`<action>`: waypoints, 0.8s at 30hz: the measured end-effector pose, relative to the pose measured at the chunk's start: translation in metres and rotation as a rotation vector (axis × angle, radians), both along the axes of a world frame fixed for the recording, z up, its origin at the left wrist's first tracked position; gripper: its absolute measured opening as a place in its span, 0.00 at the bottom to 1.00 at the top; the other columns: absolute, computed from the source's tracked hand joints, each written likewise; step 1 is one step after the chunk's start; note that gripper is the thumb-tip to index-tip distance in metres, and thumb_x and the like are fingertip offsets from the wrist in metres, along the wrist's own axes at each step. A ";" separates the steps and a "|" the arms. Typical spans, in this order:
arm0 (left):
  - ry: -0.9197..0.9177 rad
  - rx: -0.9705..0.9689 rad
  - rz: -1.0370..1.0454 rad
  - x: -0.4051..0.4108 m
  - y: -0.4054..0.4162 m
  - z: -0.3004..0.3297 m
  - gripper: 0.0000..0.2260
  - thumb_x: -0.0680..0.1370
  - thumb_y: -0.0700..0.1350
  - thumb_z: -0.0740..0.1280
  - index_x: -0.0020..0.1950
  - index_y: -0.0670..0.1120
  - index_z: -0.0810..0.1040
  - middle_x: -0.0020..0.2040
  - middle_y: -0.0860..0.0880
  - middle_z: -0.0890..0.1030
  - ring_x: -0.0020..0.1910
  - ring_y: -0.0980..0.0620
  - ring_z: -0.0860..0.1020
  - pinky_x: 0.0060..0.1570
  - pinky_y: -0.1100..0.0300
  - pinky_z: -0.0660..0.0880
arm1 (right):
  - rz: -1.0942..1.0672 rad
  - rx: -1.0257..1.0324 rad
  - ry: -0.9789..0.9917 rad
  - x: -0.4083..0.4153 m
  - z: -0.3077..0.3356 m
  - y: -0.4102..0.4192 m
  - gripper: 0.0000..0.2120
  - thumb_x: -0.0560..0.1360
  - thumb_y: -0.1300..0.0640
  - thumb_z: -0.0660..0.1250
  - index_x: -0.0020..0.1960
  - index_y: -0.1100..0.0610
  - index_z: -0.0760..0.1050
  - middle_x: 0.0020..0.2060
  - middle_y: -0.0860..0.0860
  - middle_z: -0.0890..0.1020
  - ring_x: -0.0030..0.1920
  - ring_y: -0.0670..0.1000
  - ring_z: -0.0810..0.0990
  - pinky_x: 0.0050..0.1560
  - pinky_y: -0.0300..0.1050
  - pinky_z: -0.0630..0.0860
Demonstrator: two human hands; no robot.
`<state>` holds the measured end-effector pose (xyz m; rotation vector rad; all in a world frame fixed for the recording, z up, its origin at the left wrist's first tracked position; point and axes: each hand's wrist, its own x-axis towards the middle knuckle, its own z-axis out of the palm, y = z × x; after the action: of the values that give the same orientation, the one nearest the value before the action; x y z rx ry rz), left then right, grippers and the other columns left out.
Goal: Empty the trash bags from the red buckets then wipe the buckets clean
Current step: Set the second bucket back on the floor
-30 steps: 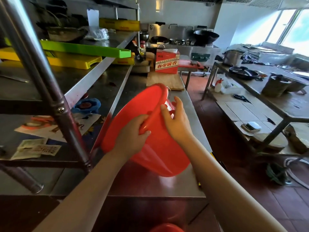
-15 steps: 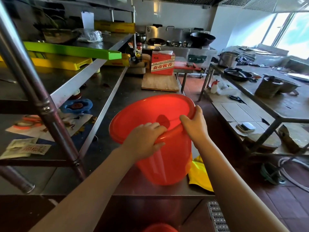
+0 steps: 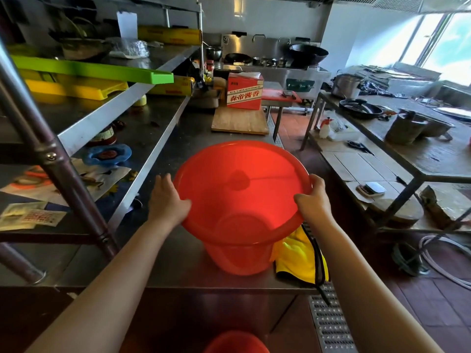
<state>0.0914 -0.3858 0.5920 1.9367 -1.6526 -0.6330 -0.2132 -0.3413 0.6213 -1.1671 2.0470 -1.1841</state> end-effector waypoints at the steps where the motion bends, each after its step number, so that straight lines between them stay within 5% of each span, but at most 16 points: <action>1: 0.109 0.061 0.015 0.000 -0.001 -0.002 0.41 0.74 0.44 0.69 0.81 0.43 0.49 0.80 0.39 0.53 0.78 0.39 0.56 0.75 0.41 0.57 | 0.000 -0.004 0.007 -0.001 -0.002 0.002 0.33 0.71 0.65 0.65 0.74 0.51 0.61 0.54 0.50 0.75 0.53 0.55 0.76 0.55 0.51 0.75; 5: 0.272 0.103 0.006 -0.004 0.006 -0.007 0.37 0.71 0.43 0.64 0.79 0.48 0.54 0.74 0.42 0.67 0.69 0.38 0.70 0.68 0.39 0.69 | 0.014 -0.031 0.008 -0.006 -0.009 0.011 0.33 0.70 0.66 0.64 0.73 0.51 0.62 0.55 0.51 0.76 0.52 0.54 0.76 0.56 0.53 0.76; 19: 0.325 -0.047 0.112 0.003 0.096 -0.016 0.38 0.66 0.50 0.62 0.77 0.53 0.60 0.70 0.46 0.73 0.66 0.43 0.74 0.66 0.41 0.71 | 0.092 -0.107 -0.017 -0.005 -0.028 0.064 0.33 0.71 0.65 0.63 0.74 0.49 0.63 0.53 0.48 0.78 0.53 0.53 0.76 0.53 0.46 0.72; 24: 0.354 -0.098 0.084 0.014 0.134 -0.006 0.28 0.75 0.37 0.63 0.73 0.54 0.64 0.61 0.50 0.74 0.60 0.45 0.75 0.62 0.44 0.73 | 0.119 -0.098 -0.017 0.011 -0.032 0.091 0.34 0.70 0.67 0.63 0.74 0.50 0.62 0.54 0.47 0.76 0.54 0.52 0.75 0.55 0.48 0.73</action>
<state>0.1051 -0.2522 0.5863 1.6993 -1.3505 -0.7942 -0.2020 -0.2500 0.5890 -1.3018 1.8970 -1.2438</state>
